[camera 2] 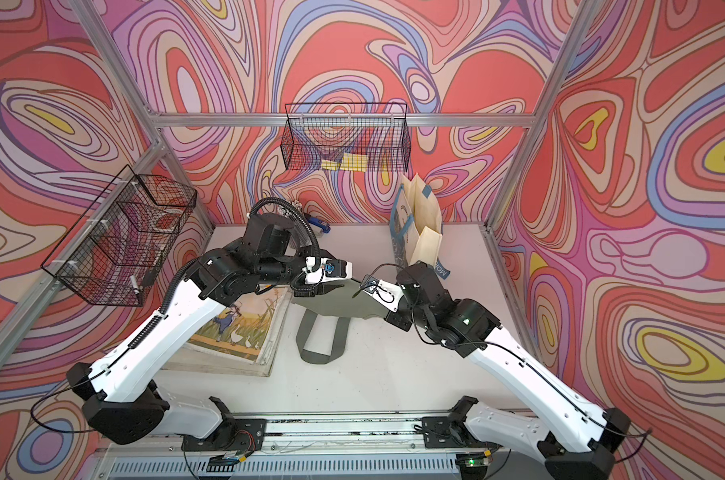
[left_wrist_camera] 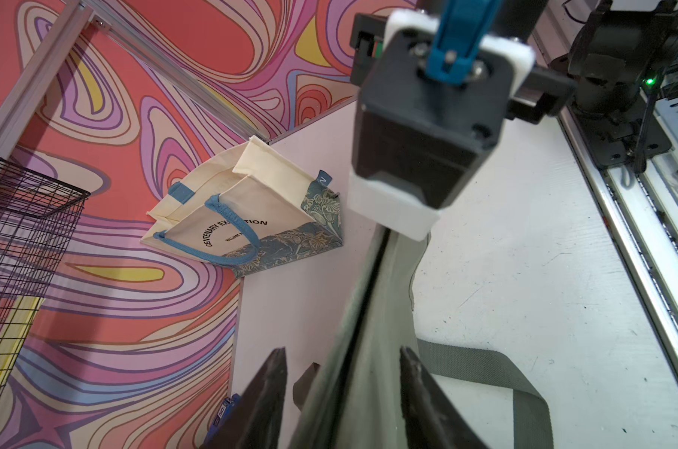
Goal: Put away the canvas bag
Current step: Press the canvas bag.
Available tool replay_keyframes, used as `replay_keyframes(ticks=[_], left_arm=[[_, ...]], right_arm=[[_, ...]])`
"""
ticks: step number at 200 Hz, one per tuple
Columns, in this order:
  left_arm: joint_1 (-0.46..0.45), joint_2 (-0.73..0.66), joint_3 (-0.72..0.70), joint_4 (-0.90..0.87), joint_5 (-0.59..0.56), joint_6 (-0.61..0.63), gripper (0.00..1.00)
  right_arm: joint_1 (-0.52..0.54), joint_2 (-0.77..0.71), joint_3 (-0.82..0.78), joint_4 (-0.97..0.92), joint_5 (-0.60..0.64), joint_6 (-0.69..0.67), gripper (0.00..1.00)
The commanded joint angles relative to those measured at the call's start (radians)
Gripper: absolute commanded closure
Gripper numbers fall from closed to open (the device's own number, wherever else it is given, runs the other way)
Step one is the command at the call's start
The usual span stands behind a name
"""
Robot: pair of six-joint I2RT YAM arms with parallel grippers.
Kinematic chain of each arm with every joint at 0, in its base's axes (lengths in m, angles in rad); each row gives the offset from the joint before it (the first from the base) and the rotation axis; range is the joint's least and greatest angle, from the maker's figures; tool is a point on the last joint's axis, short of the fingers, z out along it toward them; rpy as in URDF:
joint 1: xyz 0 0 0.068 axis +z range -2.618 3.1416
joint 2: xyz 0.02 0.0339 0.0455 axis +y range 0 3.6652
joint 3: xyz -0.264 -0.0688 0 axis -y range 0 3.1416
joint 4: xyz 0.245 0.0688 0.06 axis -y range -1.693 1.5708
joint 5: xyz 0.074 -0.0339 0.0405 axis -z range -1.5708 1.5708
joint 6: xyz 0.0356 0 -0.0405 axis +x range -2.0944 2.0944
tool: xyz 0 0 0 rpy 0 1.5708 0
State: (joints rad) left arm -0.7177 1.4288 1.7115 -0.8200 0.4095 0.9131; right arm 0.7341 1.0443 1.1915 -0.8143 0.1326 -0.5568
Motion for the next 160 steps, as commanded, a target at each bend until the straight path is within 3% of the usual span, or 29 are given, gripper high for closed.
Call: replay_keyframes(ticks=[1, 13, 42, 68, 90, 117, 144, 160], left_arm=[[0.014, -0.004, -0.005, -0.033, 0.001, 0.014, 0.81], [0.018, -0.007, -0.005, -0.027, 0.016, 0.011, 1.00], [0.035, -0.031, -0.022, 0.028, 0.078, -0.003, 1.00], [0.101, -0.099, -0.103, 0.176, 0.225, -0.056, 1.00], [0.159, -0.159, -0.177, 0.320, 0.328, -0.122, 1.00], [0.191, -0.181, -0.186, 0.361, 0.404, -0.155, 1.00], [0.200, -0.193, -0.202, 0.395, 0.416, -0.173, 1.00], [0.207, -0.199, -0.220, 0.408, 0.397, -0.173, 1.00]], right_arm=[[-0.001, -0.029, 0.003, 0.100, -0.011, -0.002, 1.00], [-0.001, -0.027, 0.001, 0.103, -0.022, 0.000, 1.00], [-0.002, -0.045, -0.030, 0.131, -0.062, 0.024, 1.00], [-0.019, -0.104, -0.116, 0.179, -0.193, 0.086, 0.80], [-0.052, -0.154, -0.187, 0.223, -0.267, 0.148, 0.70], [-0.073, -0.194, -0.237, 0.259, -0.307, 0.193, 0.61], [-0.076, -0.188, -0.233, 0.266, -0.318, 0.195, 0.64], [-0.076, -0.194, -0.232, 0.286, -0.288, 0.186, 0.81]])
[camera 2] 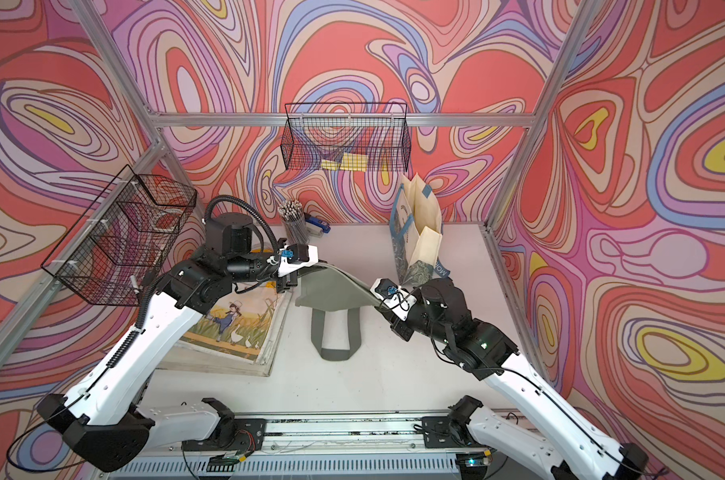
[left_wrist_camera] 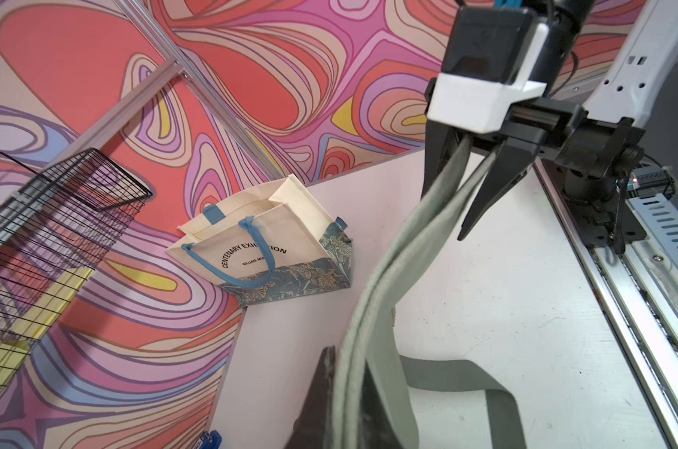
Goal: Put away the canvas bag
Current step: Press the canvas bag.
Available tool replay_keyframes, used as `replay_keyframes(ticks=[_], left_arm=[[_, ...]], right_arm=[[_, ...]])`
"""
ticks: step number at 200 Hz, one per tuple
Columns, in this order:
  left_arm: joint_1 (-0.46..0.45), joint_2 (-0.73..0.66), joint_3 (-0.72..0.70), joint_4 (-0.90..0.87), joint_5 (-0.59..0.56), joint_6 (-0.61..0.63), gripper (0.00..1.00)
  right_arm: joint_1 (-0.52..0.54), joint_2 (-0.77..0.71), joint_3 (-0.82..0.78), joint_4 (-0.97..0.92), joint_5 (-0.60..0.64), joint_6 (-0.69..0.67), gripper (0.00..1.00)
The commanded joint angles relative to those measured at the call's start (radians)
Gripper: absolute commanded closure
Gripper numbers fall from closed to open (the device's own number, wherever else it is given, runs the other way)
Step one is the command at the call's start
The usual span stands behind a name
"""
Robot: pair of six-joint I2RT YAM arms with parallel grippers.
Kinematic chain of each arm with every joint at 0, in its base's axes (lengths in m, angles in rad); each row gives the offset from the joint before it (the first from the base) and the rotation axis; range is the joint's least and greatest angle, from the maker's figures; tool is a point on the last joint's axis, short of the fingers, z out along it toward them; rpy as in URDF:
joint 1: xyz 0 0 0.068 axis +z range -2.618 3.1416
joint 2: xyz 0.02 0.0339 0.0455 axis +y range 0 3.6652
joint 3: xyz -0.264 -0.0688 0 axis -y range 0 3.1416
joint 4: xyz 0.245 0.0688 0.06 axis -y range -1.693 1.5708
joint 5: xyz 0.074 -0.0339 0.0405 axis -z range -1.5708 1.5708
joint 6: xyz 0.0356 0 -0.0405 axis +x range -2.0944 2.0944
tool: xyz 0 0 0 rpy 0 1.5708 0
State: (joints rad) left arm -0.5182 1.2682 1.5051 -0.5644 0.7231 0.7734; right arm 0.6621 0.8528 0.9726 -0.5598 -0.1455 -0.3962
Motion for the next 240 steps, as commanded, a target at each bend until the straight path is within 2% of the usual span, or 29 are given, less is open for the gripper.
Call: replay_keyframes(ticks=[1, 14, 27, 40, 45, 58, 71, 91, 119, 144, 201, 240], left_arm=[[0.007, -0.038, -0.014, 0.151, 0.081, -0.033, 1.00], [0.009, -0.034, -0.017, 0.124, 0.071, -0.033, 1.00], [0.009, -0.033, -0.025, 0.110, 0.054, -0.066, 1.00], [0.008, -0.042, -0.036, 0.100, 0.046, -0.071, 0.74], [0.009, -0.050, -0.040, 0.096, 0.044, -0.072, 0.67], [-0.003, -0.070, -0.044, 0.073, 0.010, -0.052, 0.52], [-0.043, -0.081, -0.020, -0.003, -0.061, 0.036, 0.46], [-0.129, -0.076, 0.030, -0.102, -0.173, 0.122, 0.42], [-0.198, -0.038, 0.061, -0.143, -0.234, 0.154, 0.38], [-0.207, 0.023, 0.104, -0.156, -0.249, 0.115, 0.36], [-0.218, 0.130, 0.181, -0.193, -0.258, 0.117, 0.35], [-0.223, 0.157, 0.180, -0.227, -0.248, 0.112, 0.40]], right_arm=[[-0.004, -0.003, -0.012, 0.032, -0.008, 0.023, 0.82], [-0.004, -0.008, -0.006, 0.052, 0.017, 0.011, 1.00], [-0.004, 0.001, 0.013, 0.054, 0.048, -0.001, 1.00], [-0.003, 0.030, 0.055, 0.013, 0.065, -0.021, 1.00], [-0.004, 0.046, 0.077, -0.014, 0.070, -0.027, 1.00], [-0.004, 0.089, 0.141, -0.095, 0.073, -0.047, 1.00], [-0.003, 0.128, 0.196, -0.163, 0.082, -0.059, 1.00], [-0.004, 0.172, 0.262, -0.223, 0.088, -0.071, 1.00], [-0.004, 0.203, 0.305, -0.242, 0.085, -0.084, 1.00], [-0.004, 0.222, 0.320, -0.246, 0.088, -0.096, 1.00], [-0.004, 0.254, 0.356, -0.256, 0.085, -0.122, 1.00], [-0.004, 0.264, 0.367, -0.236, 0.069, -0.123, 1.00]])
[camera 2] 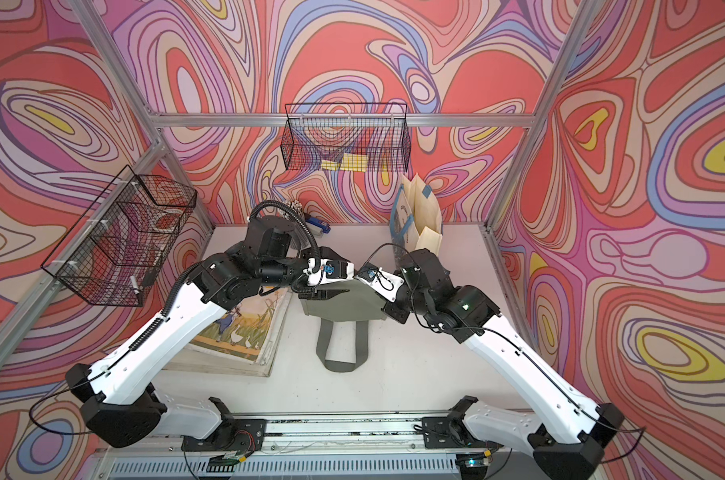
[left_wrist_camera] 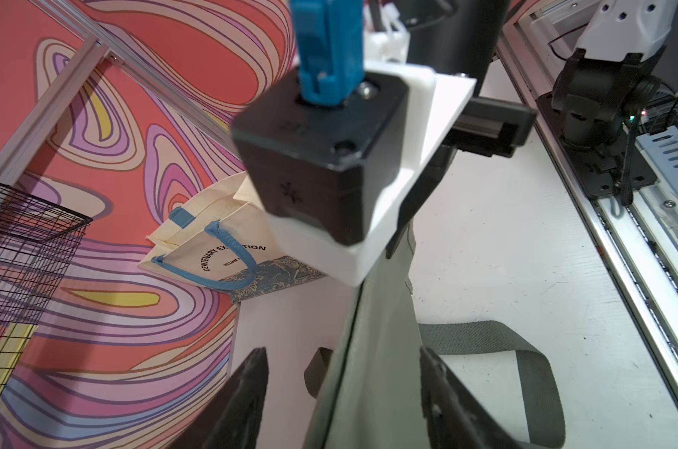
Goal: Put away the canvas bag
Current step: Press the canvas bag.
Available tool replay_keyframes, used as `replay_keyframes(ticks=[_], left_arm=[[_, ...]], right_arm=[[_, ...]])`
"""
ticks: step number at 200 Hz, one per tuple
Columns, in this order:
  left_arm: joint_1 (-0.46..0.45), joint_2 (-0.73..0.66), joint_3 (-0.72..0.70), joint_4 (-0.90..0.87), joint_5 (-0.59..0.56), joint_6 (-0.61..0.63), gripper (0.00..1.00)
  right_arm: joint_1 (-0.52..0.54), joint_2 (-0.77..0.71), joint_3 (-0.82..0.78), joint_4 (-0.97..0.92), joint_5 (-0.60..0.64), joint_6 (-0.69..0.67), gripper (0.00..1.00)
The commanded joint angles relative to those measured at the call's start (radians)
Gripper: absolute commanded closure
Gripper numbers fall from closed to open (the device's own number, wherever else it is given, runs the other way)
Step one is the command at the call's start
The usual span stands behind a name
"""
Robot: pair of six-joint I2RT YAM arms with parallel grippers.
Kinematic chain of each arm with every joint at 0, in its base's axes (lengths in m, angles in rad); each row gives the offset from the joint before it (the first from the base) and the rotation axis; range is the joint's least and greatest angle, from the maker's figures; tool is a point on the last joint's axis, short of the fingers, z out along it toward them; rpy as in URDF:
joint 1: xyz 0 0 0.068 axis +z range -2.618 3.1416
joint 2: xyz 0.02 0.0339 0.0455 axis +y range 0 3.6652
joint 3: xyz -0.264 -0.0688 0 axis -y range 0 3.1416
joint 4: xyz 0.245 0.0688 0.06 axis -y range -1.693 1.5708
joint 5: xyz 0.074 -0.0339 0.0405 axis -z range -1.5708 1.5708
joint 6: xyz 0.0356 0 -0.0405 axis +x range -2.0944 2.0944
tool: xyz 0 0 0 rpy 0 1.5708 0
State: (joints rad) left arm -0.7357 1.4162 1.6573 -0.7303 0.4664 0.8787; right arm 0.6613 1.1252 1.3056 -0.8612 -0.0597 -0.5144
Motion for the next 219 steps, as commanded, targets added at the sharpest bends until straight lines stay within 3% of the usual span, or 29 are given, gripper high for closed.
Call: replay_keyframes(ticks=[1, 21, 47, 68, 97, 143, 184, 219], left_arm=[[-0.005, 0.009, 0.027, -0.061, 0.010, 0.008, 0.41], [-0.005, 0.015, 0.016, -0.064, -0.003, 0.015, 0.58], [-0.005, 0.032, 0.031, -0.075, -0.037, 0.025, 1.00], [-0.005, 0.023, 0.029, -0.061, -0.037, 0.026, 1.00], [0.003, -0.030, -0.006, -0.010, 0.004, 0.036, 1.00], [0.071, -0.134, -0.066, 0.117, 0.177, 0.002, 1.00], [0.107, -0.177, -0.061, 0.152, 0.285, -0.034, 1.00], [0.117, -0.198, -0.052, 0.161, 0.294, -0.038, 1.00]], right_arm=[[-0.003, -0.008, 0.034, 0.067, -0.017, -0.004, 1.00], [-0.003, -0.016, 0.028, 0.085, -0.026, -0.004, 1.00], [-0.003, -0.035, 0.009, 0.118, -0.048, 0.005, 1.00], [-0.003, -0.068, -0.032, 0.156, -0.062, 0.017, 0.95], [-0.003, -0.144, -0.127, 0.215, -0.100, 0.042, 0.74], [-0.009, -0.261, -0.274, 0.322, -0.162, 0.156, 0.47], [-0.011, -0.270, -0.319, 0.352, -0.210, 0.222, 0.41], [-0.015, -0.280, -0.349, 0.380, -0.212, 0.237, 0.41]])
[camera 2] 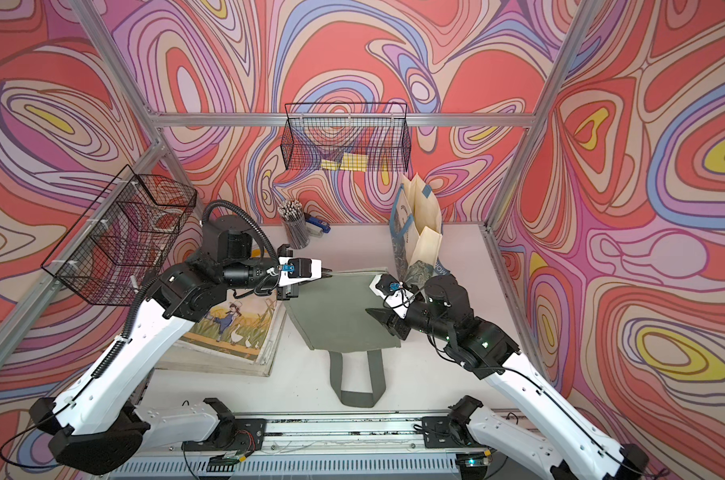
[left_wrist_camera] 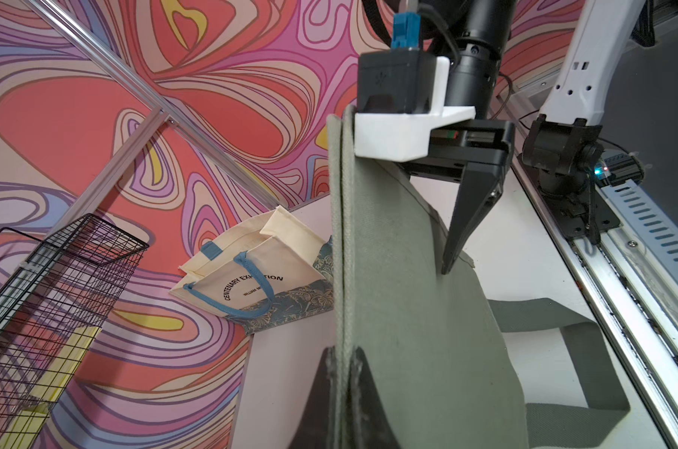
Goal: Put away the canvas bag
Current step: Press the canvas bag.
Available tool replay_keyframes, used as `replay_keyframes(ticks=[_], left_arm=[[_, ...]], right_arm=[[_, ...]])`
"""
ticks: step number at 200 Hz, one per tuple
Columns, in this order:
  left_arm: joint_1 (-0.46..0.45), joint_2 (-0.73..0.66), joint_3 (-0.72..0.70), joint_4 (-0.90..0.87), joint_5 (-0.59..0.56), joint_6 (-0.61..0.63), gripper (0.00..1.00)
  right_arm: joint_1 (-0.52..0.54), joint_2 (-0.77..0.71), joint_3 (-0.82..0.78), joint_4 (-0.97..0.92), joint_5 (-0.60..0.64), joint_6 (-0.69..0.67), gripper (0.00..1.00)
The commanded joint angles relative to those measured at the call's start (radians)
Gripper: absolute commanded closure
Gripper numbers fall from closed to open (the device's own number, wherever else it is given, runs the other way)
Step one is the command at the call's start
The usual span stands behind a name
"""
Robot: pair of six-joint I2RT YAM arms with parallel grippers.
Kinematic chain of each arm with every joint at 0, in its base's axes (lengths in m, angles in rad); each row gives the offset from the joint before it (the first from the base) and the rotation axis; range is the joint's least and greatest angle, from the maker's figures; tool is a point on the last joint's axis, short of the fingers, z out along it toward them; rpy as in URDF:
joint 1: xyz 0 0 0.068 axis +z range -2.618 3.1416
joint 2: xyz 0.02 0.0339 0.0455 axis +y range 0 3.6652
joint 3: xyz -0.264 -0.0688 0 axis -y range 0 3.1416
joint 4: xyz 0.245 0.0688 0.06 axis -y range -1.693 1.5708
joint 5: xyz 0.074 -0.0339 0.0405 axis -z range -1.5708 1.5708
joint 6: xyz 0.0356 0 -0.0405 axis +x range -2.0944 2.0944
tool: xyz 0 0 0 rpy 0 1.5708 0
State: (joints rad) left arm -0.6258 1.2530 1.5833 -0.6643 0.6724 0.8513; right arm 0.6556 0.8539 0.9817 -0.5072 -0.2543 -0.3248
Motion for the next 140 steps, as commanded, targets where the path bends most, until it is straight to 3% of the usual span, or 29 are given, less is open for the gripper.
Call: replay_keyframes(ticks=[1, 51, 140], left_arm=[[0.008, -0.035, 0.023, 0.096, 0.088, -0.011, 1.00], [0.060, -0.055, 0.025, 0.127, 0.147, -0.040, 1.00], [0.076, -0.046, 0.017, 0.130, 0.132, -0.006, 1.00]], right_arm=[[-0.009, -0.009, -0.026, 0.026, -0.017, 0.047, 0.41], [-0.021, -0.041, -0.077, 0.051, -0.023, 0.078, 0.44], [-0.027, -0.082, -0.144, 0.119, -0.014, 0.095, 0.81]])
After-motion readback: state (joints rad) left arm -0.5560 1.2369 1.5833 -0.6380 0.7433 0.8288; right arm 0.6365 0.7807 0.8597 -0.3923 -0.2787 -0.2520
